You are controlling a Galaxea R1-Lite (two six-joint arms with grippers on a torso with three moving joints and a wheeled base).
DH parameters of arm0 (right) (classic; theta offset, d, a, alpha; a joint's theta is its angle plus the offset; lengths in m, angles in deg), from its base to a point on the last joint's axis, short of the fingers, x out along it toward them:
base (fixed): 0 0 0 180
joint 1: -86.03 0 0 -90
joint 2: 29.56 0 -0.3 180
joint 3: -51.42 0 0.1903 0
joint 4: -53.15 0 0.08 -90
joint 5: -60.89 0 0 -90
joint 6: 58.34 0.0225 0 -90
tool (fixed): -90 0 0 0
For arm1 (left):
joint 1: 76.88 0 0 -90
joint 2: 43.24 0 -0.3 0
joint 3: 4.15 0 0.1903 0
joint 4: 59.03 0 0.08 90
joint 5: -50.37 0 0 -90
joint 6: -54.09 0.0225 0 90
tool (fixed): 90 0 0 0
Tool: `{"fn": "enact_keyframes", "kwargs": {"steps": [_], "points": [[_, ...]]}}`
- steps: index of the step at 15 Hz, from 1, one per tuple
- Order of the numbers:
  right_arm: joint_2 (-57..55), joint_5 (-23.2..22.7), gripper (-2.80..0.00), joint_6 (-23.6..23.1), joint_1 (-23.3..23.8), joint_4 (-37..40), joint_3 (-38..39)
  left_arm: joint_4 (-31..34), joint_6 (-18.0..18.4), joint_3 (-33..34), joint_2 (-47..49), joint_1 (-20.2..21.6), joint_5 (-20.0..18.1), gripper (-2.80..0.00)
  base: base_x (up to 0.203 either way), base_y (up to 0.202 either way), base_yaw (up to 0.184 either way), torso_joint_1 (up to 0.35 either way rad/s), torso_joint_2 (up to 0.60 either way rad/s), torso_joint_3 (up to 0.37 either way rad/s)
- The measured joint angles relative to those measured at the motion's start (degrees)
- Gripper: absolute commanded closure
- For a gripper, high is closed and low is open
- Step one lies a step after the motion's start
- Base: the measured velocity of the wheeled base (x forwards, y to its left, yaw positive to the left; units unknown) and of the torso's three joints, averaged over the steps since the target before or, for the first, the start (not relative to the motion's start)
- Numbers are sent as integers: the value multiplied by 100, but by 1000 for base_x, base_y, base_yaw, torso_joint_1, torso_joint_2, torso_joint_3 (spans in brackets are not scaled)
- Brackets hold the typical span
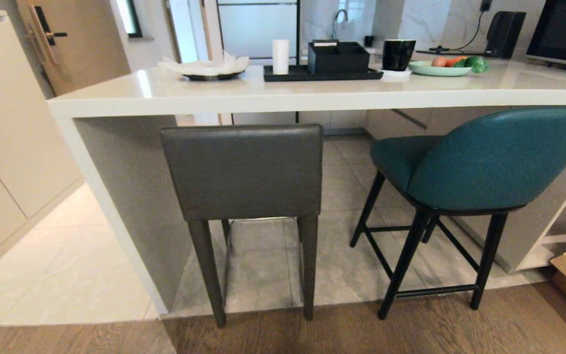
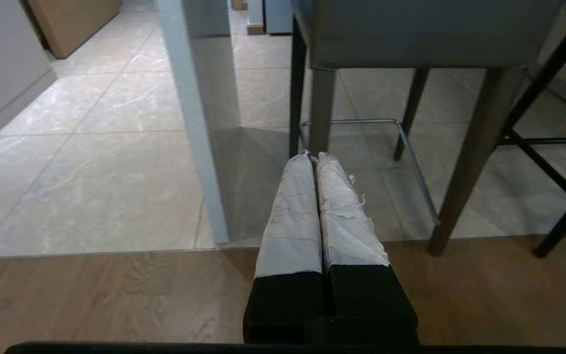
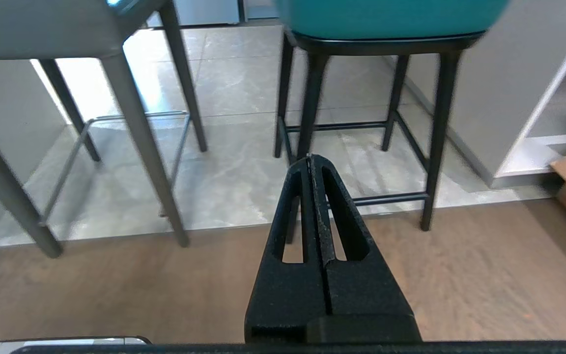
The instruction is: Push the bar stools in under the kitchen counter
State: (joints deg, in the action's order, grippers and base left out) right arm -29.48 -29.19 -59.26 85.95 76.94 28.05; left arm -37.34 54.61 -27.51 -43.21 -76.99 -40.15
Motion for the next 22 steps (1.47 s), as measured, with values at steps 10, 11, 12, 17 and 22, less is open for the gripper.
{"fn": "enact_keyframes", "kwargs": {"steps": [10,11,12,17,22], "points": [[0,-9,0,-37,-2,-1,0,-5,-52,0,2,-10,0,0,0,-181,1,3,2,1],[0,-14,0,-44,-2,0,0,6,-52,0,2,-11,-2,0,0,0,0,49,-176,-159],[0,-17,0,-50,2,-1,0,-2,-52,0,2,-15,-1,0,0,0,0,88,-298,-228],[0,-11,0,-40,0,4,0,-11,-52,0,7,-11,1,0,0,0,0,115,-392,-291],[0,-11,0,-30,0,2,0,1,-52,0,7,-14,1,0,0,0,0,145,-396,-236]]}}
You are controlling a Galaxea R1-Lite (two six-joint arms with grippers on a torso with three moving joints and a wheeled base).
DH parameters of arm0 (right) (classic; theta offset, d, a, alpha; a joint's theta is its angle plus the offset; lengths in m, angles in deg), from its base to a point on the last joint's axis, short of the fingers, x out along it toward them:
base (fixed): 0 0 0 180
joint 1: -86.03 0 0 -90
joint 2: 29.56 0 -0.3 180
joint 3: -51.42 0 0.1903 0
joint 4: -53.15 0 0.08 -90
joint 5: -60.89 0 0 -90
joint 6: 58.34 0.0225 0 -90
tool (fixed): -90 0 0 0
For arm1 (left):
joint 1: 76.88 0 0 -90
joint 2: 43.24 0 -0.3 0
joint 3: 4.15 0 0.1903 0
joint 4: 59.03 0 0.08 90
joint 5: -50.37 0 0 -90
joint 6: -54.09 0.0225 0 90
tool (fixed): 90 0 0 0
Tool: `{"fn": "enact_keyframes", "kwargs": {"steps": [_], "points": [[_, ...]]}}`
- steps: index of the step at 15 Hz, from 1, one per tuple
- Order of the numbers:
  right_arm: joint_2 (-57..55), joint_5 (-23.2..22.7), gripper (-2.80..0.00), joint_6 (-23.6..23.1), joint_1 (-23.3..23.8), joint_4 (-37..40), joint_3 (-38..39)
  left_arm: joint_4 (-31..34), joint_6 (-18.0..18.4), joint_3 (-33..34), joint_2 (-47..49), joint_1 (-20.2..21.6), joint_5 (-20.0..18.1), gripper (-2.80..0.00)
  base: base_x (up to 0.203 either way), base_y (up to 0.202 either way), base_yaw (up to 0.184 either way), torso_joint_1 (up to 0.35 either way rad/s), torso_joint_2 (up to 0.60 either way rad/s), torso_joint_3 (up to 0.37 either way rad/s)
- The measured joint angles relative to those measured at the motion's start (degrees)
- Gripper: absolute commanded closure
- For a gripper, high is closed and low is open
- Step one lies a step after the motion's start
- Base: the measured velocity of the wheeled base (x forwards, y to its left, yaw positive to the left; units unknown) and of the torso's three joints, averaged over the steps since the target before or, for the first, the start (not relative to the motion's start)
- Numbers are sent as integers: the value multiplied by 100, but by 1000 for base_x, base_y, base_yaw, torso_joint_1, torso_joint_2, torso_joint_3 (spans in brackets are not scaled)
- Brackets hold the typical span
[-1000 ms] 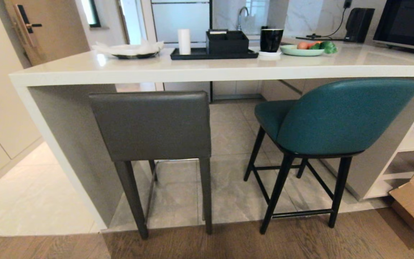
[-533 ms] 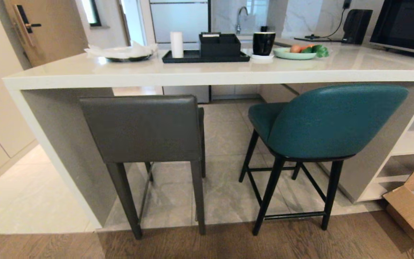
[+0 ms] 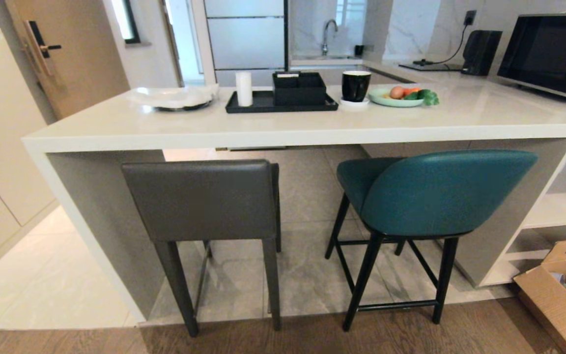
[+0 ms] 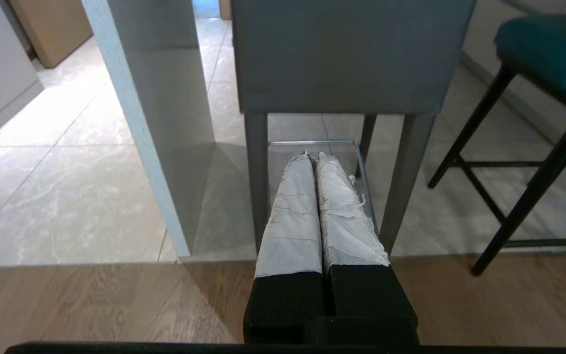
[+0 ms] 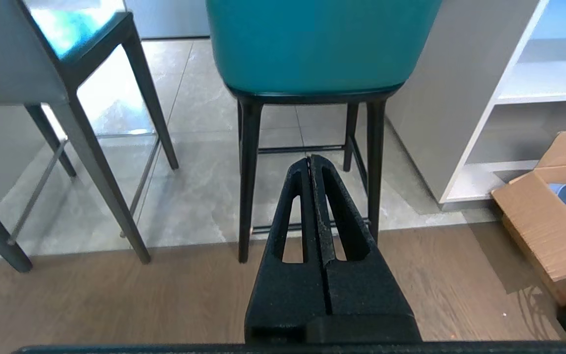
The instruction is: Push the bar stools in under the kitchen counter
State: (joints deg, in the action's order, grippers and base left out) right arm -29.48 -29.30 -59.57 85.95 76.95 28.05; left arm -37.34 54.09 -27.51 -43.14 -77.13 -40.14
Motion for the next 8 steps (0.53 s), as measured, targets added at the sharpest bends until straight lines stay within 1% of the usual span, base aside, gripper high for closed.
{"fn": "enact_keyframes", "kwargs": {"steps": [3,8], "points": [[0,-4,0,-4,0,0,0,-7,0,0,0,1,-1,0,0,0,0,27,-66,-39],[0,15,0,68,0,-6,0,-6,0,0,0,-2,-1,0,0,0,0,0,0,0]]}}
